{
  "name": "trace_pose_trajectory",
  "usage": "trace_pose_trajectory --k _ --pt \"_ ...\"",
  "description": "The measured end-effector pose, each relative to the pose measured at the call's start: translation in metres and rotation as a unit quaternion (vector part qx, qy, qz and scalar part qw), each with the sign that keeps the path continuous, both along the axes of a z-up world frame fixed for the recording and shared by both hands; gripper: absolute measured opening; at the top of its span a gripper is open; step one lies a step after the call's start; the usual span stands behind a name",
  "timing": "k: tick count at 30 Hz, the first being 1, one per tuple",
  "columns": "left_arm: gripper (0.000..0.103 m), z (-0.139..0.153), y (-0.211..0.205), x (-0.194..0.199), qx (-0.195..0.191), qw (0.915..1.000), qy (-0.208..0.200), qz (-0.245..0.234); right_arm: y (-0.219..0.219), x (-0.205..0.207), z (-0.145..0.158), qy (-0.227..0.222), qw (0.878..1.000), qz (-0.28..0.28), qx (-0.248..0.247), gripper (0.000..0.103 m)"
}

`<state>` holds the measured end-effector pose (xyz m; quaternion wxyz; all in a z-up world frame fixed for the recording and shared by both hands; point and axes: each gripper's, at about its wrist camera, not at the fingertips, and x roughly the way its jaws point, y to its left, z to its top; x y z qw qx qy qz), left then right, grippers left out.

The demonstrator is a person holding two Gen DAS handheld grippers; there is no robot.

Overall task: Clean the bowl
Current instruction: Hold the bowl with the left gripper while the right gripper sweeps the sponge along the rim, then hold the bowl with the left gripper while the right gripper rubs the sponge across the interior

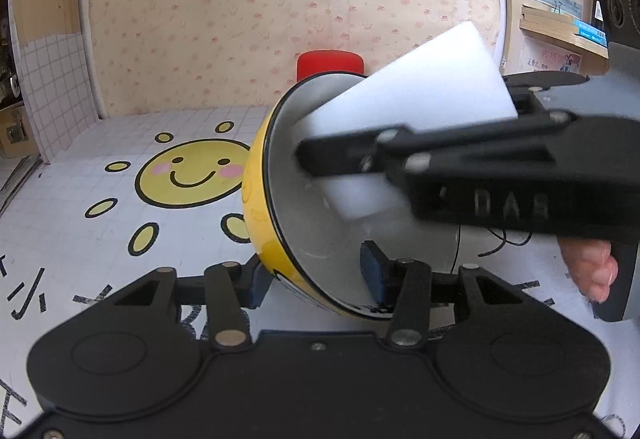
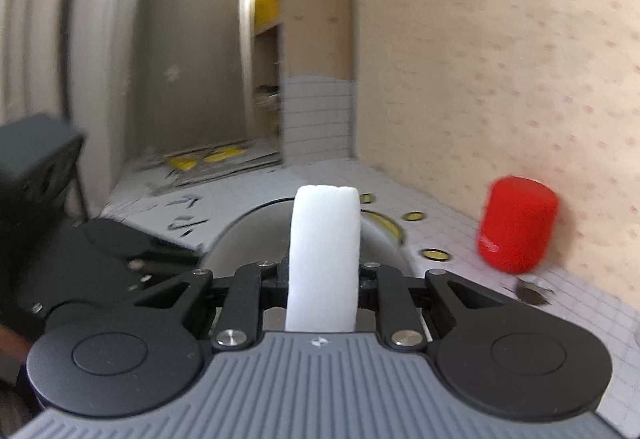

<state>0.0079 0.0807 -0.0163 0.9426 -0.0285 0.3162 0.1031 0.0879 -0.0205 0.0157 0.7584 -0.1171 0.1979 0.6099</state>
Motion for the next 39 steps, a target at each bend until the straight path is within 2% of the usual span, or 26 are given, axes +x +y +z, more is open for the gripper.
trace_pose_trajectory --k 2,5,12,17,19,21,26,28,32,35,39 --pt "0.049 0.000 0.000 0.000 -0.001 1.0000 0.000 0.000 0.004 -0.002 -0.002 0.004 1.000 0.014 -0.018 0.021" --pt "0.049 0.000 -0.001 0.000 0.003 1.0000 0.000 0.000 0.006 0.001 -0.005 0.016 0.999 0.001 -0.034 0.021" --pt "0.051 0.001 0.000 -0.001 0.000 1.0000 0.000 0.000 0.004 0.000 -0.005 0.018 0.999 -0.005 -0.037 0.021" --pt "0.054 0.000 0.001 -0.002 0.005 1.0000 -0.003 0.004 0.000 -0.002 -0.004 0.001 0.999 -0.008 -0.044 0.028" --pt "0.054 0.001 0.002 -0.002 0.001 1.0000 -0.002 0.005 -0.003 -0.001 -0.002 -0.001 0.999 -0.007 -0.044 0.037" --pt "0.054 0.001 0.002 -0.001 0.002 1.0000 -0.003 0.005 -0.006 0.001 0.000 0.001 0.999 -0.006 -0.041 0.037" --pt "0.054 0.000 0.001 -0.002 0.003 1.0000 -0.003 0.004 -0.007 0.006 -0.002 0.012 0.999 -0.002 -0.045 0.034" --pt "0.058 0.000 0.001 -0.003 0.003 1.0000 -0.004 0.005 -0.007 0.008 -0.003 0.015 0.999 -0.008 -0.048 0.025" --pt "0.059 0.000 0.004 -0.003 -0.004 0.9999 -0.004 0.009 -0.010 0.009 0.000 0.015 0.999 -0.016 -0.033 0.024" --pt "0.059 0.000 0.001 -0.004 0.006 0.9999 -0.005 0.007 -0.010 0.011 0.000 0.017 0.999 -0.035 -0.017 0.022" --pt "0.059 -0.001 0.002 -0.004 0.005 1.0000 -0.005 0.006 -0.003 0.004 -0.003 0.016 1.000 -0.014 -0.012 0.022"
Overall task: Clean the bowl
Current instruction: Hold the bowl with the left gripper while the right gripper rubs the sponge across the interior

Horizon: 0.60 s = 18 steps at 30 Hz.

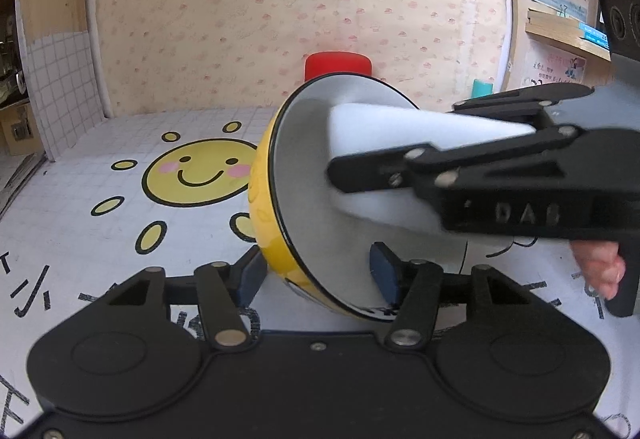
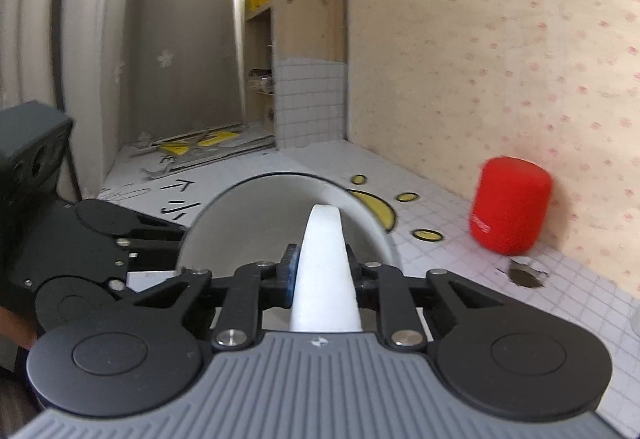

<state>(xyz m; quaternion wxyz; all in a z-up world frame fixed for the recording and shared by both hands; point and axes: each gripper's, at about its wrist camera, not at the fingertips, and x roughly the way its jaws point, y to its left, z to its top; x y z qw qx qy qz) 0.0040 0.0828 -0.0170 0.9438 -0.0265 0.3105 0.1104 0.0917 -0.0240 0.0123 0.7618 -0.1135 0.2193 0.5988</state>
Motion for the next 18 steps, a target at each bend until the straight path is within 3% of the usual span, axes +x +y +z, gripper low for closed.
trace_pose_trajectory --k 5,12,18 --pt "0.059 0.000 0.002 0.001 0.000 1.0000 0.000 0.001 0.002 -0.006 -0.002 -0.001 1.000 0.027 -0.015 0.022" --pt "0.059 0.002 0.003 0.003 0.001 1.0000 0.002 0.000 -0.005 0.006 0.002 0.005 1.000 -0.011 0.006 0.021" --pt "0.059 0.003 0.003 0.005 0.000 1.0000 0.004 0.000 0.002 0.001 -0.003 0.016 0.999 0.031 -0.014 0.022"
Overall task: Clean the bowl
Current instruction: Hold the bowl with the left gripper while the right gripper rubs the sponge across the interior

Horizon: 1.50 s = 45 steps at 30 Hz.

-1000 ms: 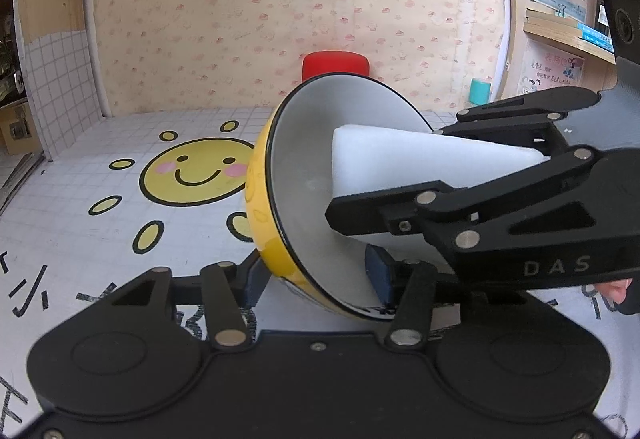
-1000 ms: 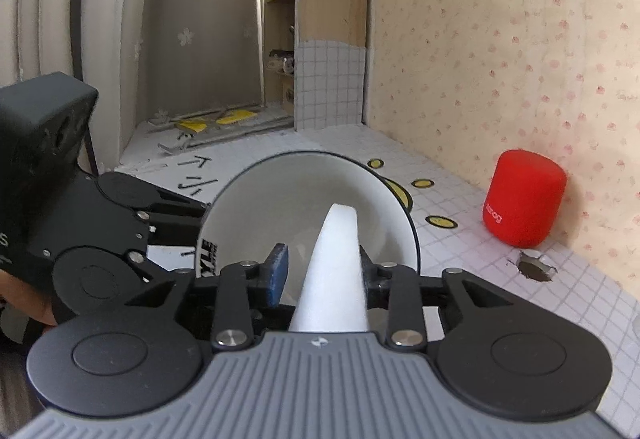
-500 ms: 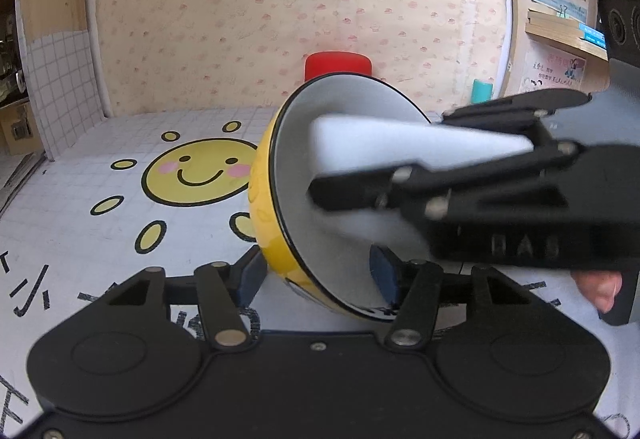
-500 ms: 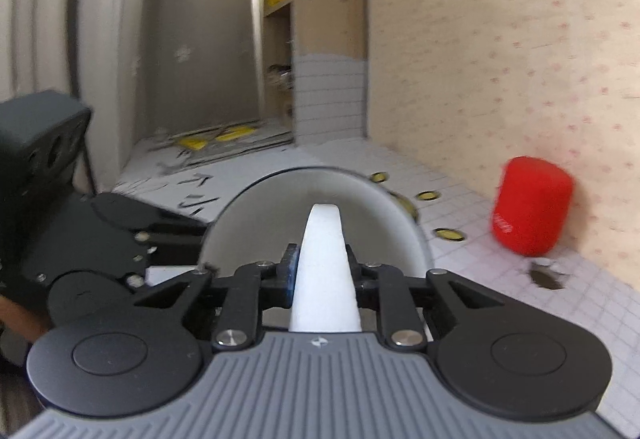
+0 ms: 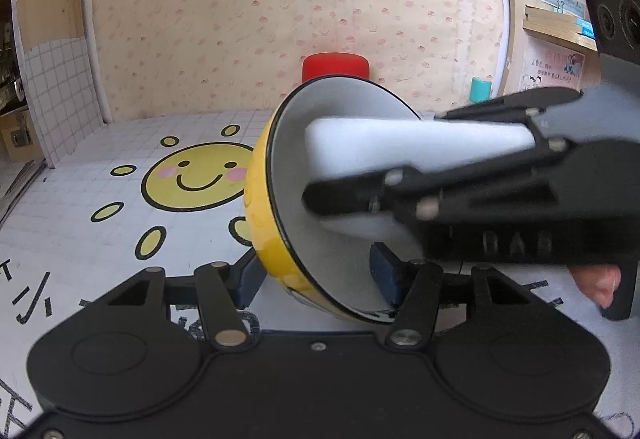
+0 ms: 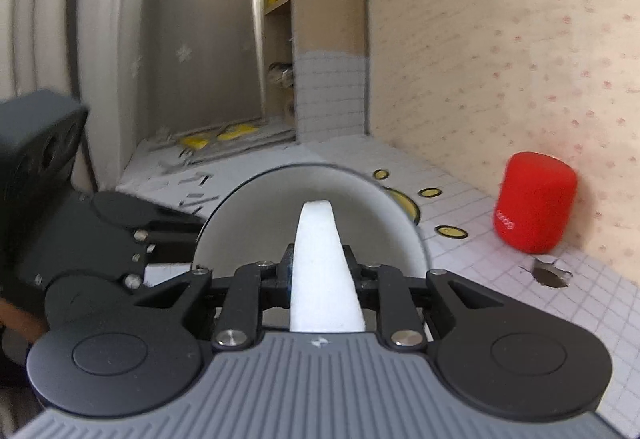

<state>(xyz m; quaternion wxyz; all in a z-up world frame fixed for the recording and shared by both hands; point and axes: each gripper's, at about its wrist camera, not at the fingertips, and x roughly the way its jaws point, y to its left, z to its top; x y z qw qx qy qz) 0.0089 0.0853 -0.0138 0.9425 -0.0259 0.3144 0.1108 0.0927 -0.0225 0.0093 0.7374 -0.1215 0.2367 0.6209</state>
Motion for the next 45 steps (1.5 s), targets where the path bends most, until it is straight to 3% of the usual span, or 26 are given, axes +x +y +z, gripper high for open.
trace_pose_trajectory --k 26,37,45 --pt "0.060 -0.001 -0.004 0.002 0.008 1.0000 0.002 0.002 -0.003 0.004 0.001 0.001 1.000 -0.011 -0.012 0.020" --pt "0.060 0.000 -0.006 0.002 0.015 0.9999 0.004 0.003 -0.005 0.012 0.002 0.007 0.999 -0.041 0.006 0.021" --pt "0.060 -0.001 -0.008 0.002 0.024 0.9997 0.004 0.000 -0.005 0.005 0.004 0.004 1.000 0.006 -0.013 0.021"
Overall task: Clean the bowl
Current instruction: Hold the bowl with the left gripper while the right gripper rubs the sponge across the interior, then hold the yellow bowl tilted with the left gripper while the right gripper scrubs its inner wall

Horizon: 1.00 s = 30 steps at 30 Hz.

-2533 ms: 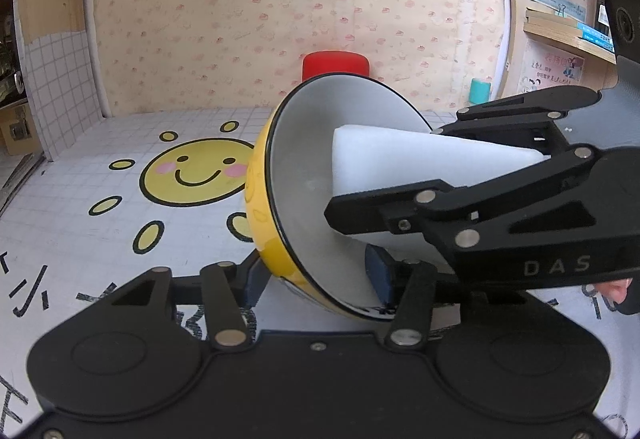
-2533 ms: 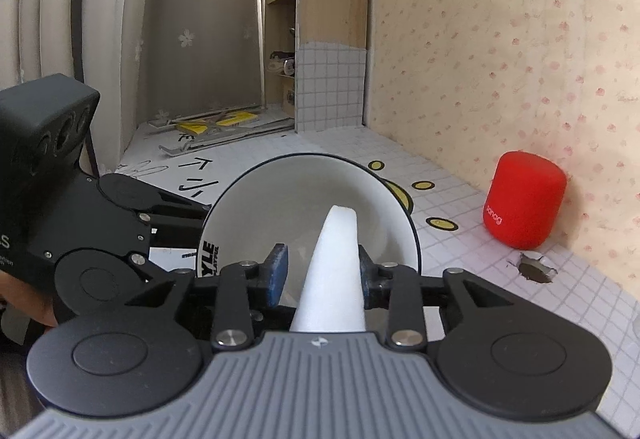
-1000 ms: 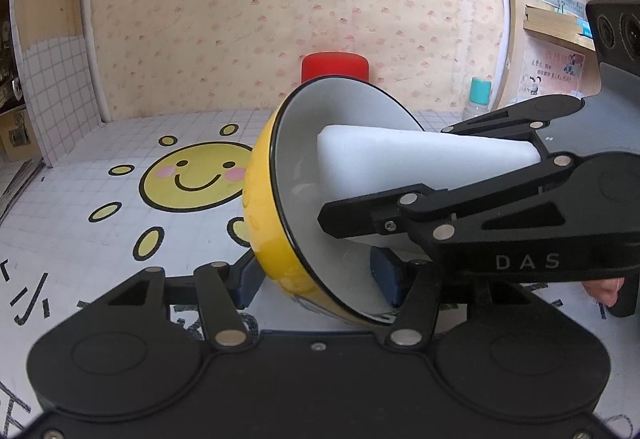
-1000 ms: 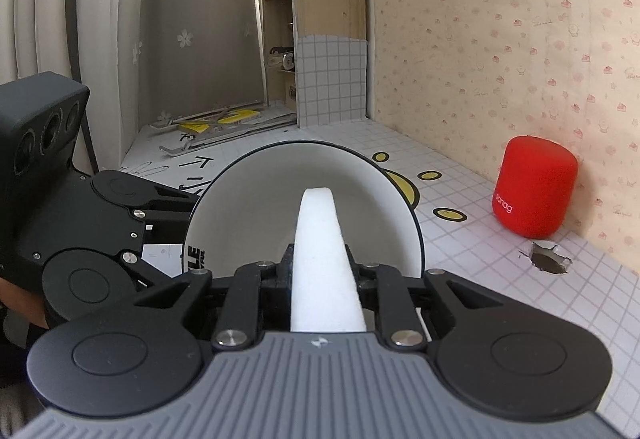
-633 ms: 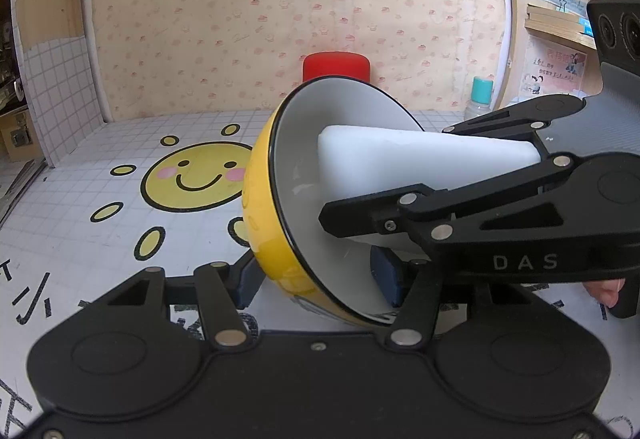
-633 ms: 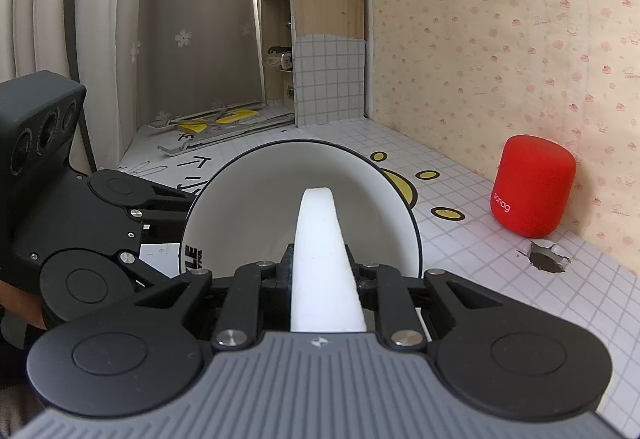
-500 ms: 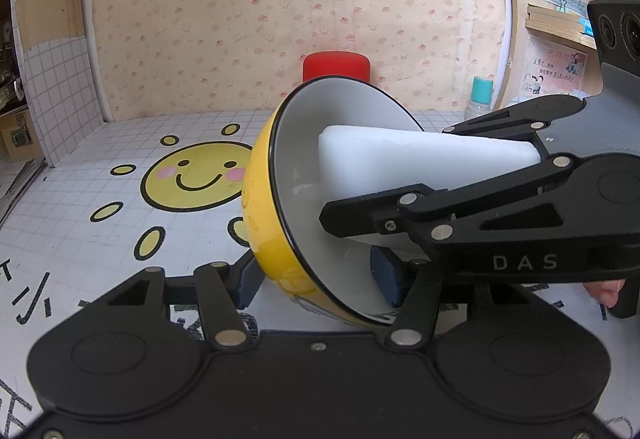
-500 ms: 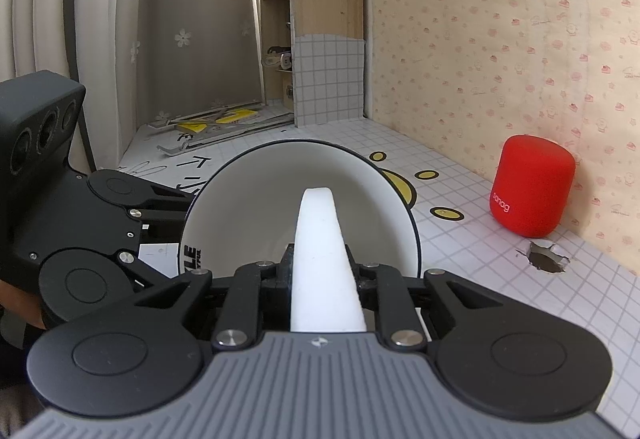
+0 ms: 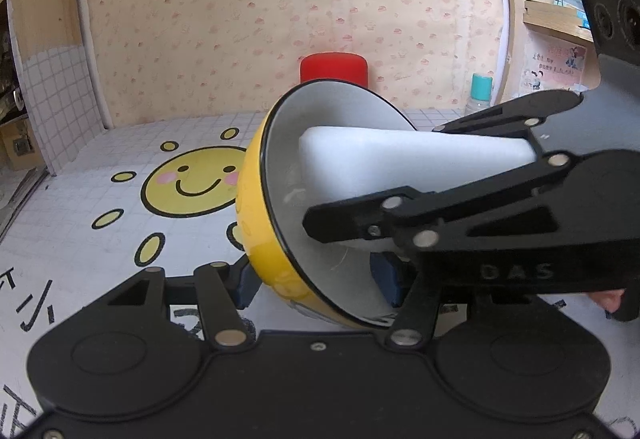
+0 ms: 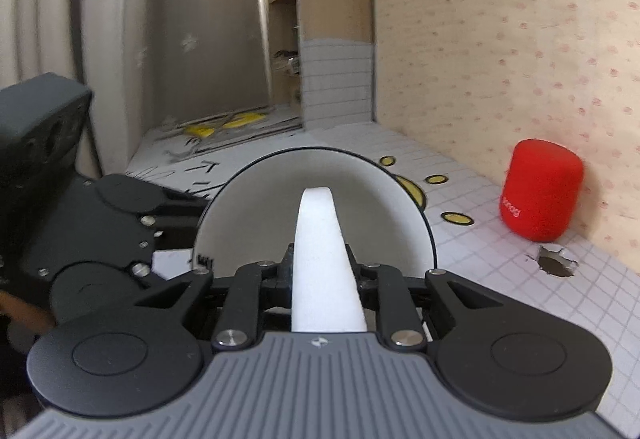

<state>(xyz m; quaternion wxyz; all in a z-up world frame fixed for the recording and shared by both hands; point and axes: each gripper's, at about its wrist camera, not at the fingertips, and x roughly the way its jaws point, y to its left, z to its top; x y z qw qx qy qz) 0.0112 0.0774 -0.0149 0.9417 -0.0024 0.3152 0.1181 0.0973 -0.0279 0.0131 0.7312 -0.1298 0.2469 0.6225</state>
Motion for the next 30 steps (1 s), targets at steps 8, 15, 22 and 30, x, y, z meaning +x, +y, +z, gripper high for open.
trace_pose_trajectory --k 8,15,22,30 --pt "0.058 0.000 0.003 -0.003 -0.012 0.9999 -0.002 0.000 -0.008 0.005 0.009 -0.031 0.998 -0.038 0.025 0.021" --pt "0.057 -0.001 0.002 -0.004 -0.008 1.0000 -0.003 0.001 0.009 -0.010 0.000 -0.032 0.999 0.004 0.018 0.021" --pt "0.057 -0.001 0.002 -0.004 -0.009 1.0000 -0.001 0.001 0.011 -0.004 -0.003 -0.017 1.000 -0.004 0.003 0.021" --pt "0.059 0.001 -0.006 -0.008 0.049 0.9988 -0.009 -0.005 0.007 -0.002 -0.003 -0.008 1.000 -0.005 -0.007 0.021"
